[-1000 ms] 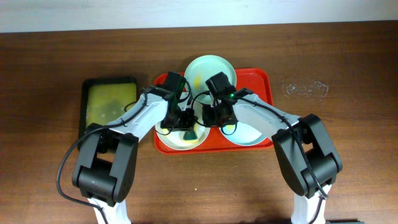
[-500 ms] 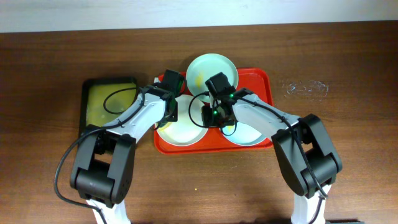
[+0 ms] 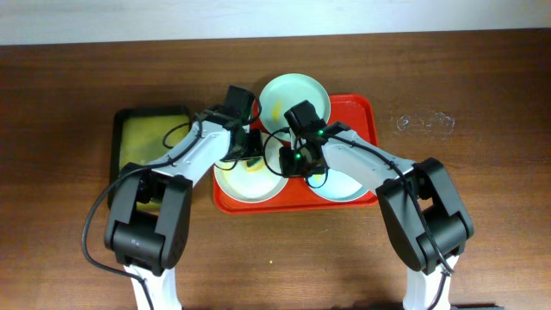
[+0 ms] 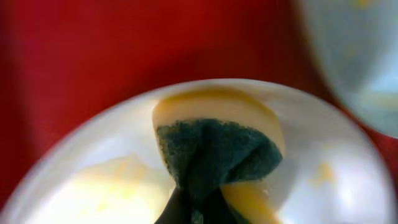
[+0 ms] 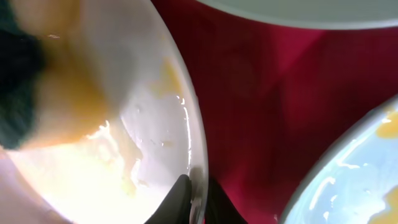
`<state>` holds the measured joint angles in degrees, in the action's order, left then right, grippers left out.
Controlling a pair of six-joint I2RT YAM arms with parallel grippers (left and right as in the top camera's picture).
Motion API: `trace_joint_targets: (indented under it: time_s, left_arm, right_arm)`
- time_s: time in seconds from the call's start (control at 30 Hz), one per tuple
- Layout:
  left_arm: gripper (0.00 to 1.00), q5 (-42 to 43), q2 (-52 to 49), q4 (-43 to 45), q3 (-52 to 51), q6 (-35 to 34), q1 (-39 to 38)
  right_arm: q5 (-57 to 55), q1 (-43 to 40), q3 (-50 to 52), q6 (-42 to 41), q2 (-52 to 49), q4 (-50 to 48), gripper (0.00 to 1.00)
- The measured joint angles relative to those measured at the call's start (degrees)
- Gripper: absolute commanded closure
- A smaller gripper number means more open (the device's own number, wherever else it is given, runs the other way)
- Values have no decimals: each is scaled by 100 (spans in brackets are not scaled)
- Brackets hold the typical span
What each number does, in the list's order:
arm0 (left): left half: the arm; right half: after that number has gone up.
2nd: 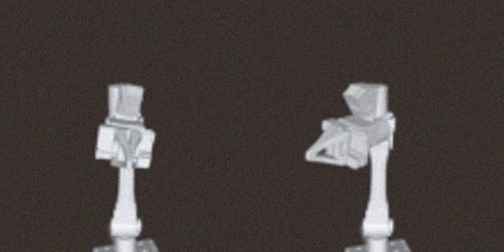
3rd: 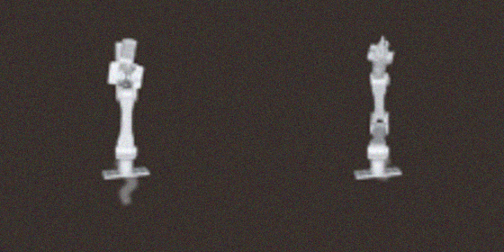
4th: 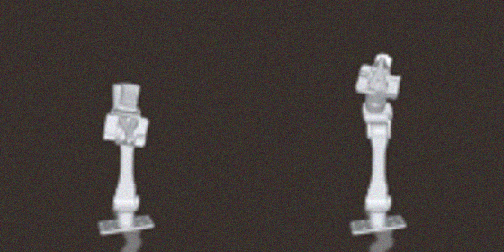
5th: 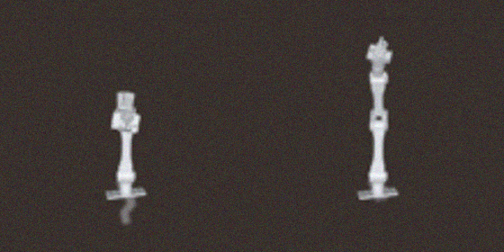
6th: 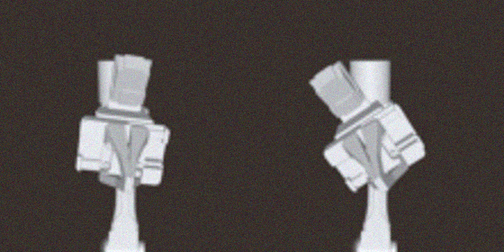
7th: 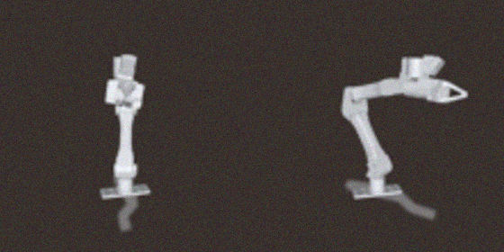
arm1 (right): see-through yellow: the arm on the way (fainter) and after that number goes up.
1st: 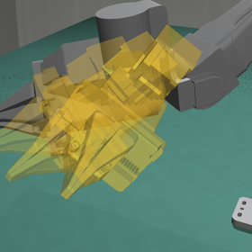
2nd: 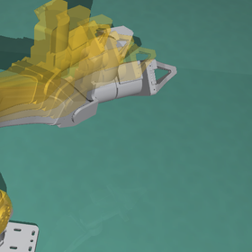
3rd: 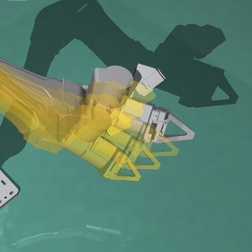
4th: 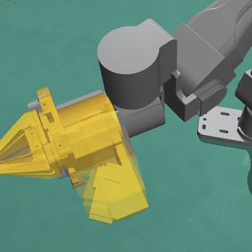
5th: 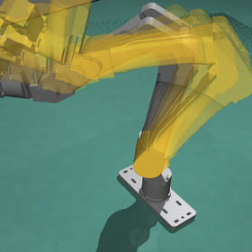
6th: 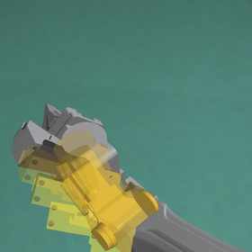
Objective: Clean dirty plates on tray and stack at the side
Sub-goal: 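Scrub the white plate with the sponge while the right gripper holds it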
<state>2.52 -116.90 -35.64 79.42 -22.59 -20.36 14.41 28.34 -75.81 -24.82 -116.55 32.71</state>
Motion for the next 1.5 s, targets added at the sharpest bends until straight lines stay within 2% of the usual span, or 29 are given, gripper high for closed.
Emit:
trace_joint_targets:
  time_s: [0.07,0.13,0.23,0.3,0.37,0.4,0.5,0.63,0.73,0.87,1.03,1.1,1.17,1.27,1.4,1.5]
  left_arm:
    - [100,-986,0,-358,59,0,-7]
    - [100,-1587,0,-667,81,2,46]
    - [100,-1740,26,-988,179,2,46]
    - [100,-1193,142,-1032,179,7,149]
    - [100,251,205,-1032,181,205,245]
    - [100,664,205,-1029,181,256,232]
    - [100,1102,225,-1016,-76,354,153]
    - [100,1119,332,-743,-450,404,59]
    - [100,376,411,-850,-481,448,-68]
    - [100,-1309,433,-1563,-317,212,-50]
    - [100,-1878,575,-1561,-55,173,57]
    - [100,-1523,680,-1405,-37,170,98]
    - [100,-352,682,-1056,-22,177,92]
    - [100,463,680,-710,-120,175,59]
    - [100,538,387,-382,-549,175,57]
    - [100,-212,385,-487,-516,170,-31]
  right_arm:
    - [0,0,0,-2,0,0,89]
    - [2,0,0,0,0,0,90]
    - [4,20,0,0,0,-9,89]
    - [4,22,0,2,0,-2,89]
    - [4,22,0,0,0,-2,90]
    - [4,22,0,0,0,-2,90]
    - [4,22,0,0,0,-2,90]
    - [2,20,0,4,0,9,89]
    - [2,22,-2,0,0,28,89]
    - [2,22,-4,2,0,26,89]
    - [2,22,-4,0,0,26,89]
    - [2,22,-4,2,0,24,89]
    - [2,22,-4,0,0,22,90]
    - [2,22,-7,2,0,24,90]
    - [2,22,-7,2,0,26,89]
    - [4,22,-7,0,0,50,89]
